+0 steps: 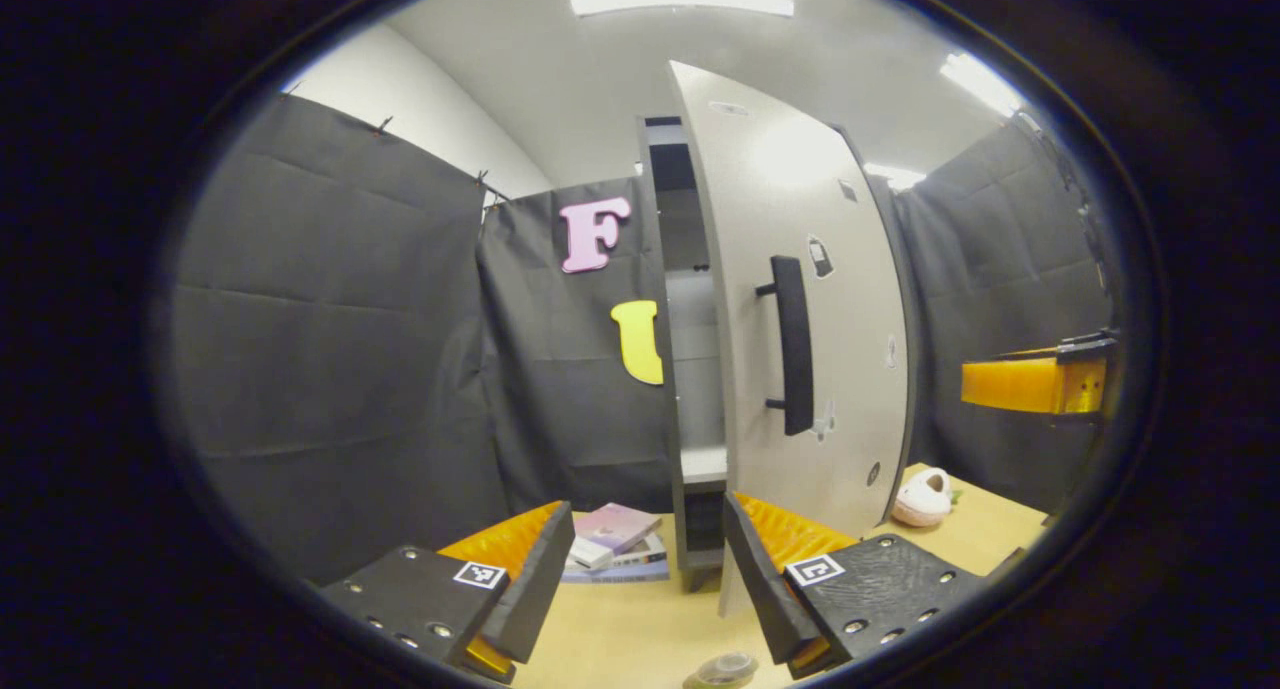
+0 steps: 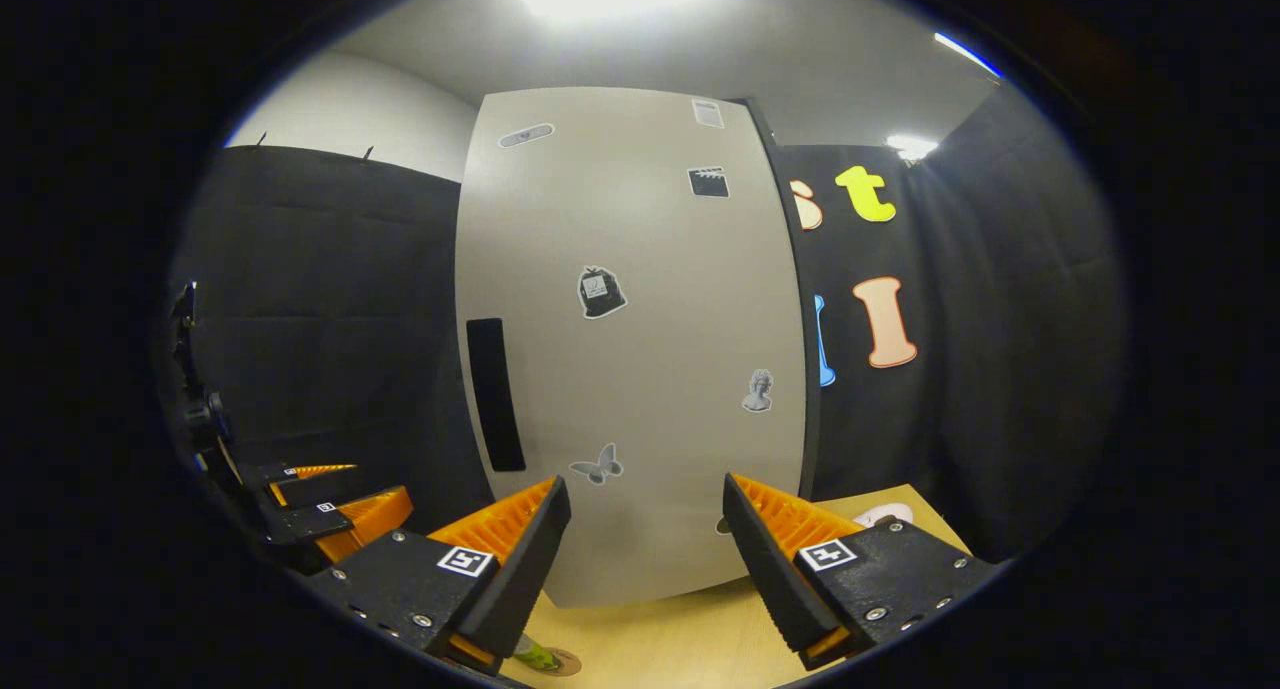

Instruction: Open the cabinet door with the right hand, grasp the bottle in the cabinet with the left hand and place it on the coaster, then close the cabinet door with the right hand.

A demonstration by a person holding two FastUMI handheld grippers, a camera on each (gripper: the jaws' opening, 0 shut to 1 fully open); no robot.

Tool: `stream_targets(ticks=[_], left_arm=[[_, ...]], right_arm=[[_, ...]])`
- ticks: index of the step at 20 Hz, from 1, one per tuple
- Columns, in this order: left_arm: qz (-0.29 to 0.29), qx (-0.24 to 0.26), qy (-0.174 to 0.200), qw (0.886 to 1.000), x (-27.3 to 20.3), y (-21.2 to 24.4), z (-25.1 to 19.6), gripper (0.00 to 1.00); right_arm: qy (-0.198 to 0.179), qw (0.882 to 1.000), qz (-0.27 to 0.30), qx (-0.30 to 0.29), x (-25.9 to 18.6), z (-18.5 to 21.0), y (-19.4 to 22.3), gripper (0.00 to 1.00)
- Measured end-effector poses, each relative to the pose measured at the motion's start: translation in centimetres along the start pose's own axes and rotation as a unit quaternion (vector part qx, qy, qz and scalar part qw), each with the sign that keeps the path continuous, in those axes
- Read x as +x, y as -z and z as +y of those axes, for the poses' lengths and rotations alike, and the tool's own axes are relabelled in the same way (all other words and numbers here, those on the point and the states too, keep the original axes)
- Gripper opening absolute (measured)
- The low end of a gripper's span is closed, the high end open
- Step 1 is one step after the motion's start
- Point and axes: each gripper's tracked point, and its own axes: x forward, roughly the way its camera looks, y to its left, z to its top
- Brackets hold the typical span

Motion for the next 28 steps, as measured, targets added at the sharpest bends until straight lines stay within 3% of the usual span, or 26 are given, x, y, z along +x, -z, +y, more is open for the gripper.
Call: stream_targets(ticks=[2, 3, 4, 6, 7, 9, 14, 15, 17, 22, 24, 25, 26, 28], left_arm=[[-0.011, -0.005, 0.019, 1.000, 0.2, -0.9, -1.3, 0.90], [-0.015, -0.003, 0.026, 1.000, 0.4, -1.2, -1.7, 0.86], [-0.016, 0.000, 0.031, 0.999, 0.7, -1.4, -2.0, 0.90], [-0.010, -0.002, 0.030, 0.999, 0.8, -1.7, -2.4, 0.81], [-0.012, -0.006, 0.029, 0.999, 0.8, -2.0, -2.5, 0.81], [-0.023, -0.007, 0.025, 0.999, 0.3, -2.5, -2.3, 0.90], [-0.012, 0.001, 0.021, 1.000, -0.3, -1.8, -1.9, 0.81], [-0.012, -0.001, 0.020, 1.000, -0.5, -1.9, -1.9, 0.90], [-0.018, -0.007, 0.020, 1.000, -0.9, -2.3, -1.6, 0.81], [-0.030, 0.005, 0.043, 0.999, -2.2, -3.3, -2.4, 0.81], [-0.036, -0.003, 0.046, 0.998, -2.5, -3.7, -2.3, 0.90], [-0.038, -0.003, 0.043, 0.998, -2.5, -4.0, -2.0, 0.81], [-0.038, -0.003, 0.039, 0.998, -2.4, -4.0, -1.8, 0.89], [-0.038, -0.007, 0.036, 0.999, -2.4, -4.1, -1.7, 0.86]], right_arm=[[0.017, 1.000, -0.004, -0.013, -0.4, -0.2, 0.1, 0.95], [0.025, 1.000, -0.008, -0.014, -0.5, -0.1, 0.1, 0.95], [0.034, 0.999, -0.010, -0.009, -0.5, -0.2, 0.2, 0.95], [0.033, 0.999, 0.000, 0.007, -0.1, 0.1, 0.7, 0.95], [0.034, 0.999, 0.005, 0.010, 0.1, 0.0, 0.8, 0.92], [0.035, 0.999, 0.009, 0.012, 0.5, -0.2, 0.9, 0.95], [0.026, 0.999, 0.018, 0.010, 0.5, 0.5, 1.0, 0.95], [0.026, 1.000, 0.013, 0.005, 0.0, 0.6, 0.7, 0.95], [0.024, 1.000, 0.010, -0.005, -0.3, 1.0, 0.6, 0.95], [0.034, 0.999, 0.006, -0.005, -0.5, 1.1, 0.6, 0.95], [0.041, 0.999, 0.007, -0.002, -0.5, 1.3, 0.7, 0.91], [0.039, 0.999, 0.007, -0.001, -0.7, 1.6, 0.8, 0.91], [0.021, 1.000, 0.005, 0.005, -0.7, 2.5, 0.7, 0.95], [0.000, 1.000, 0.005, 0.002, -0.9, 3.4, 0.8, 0.95]])
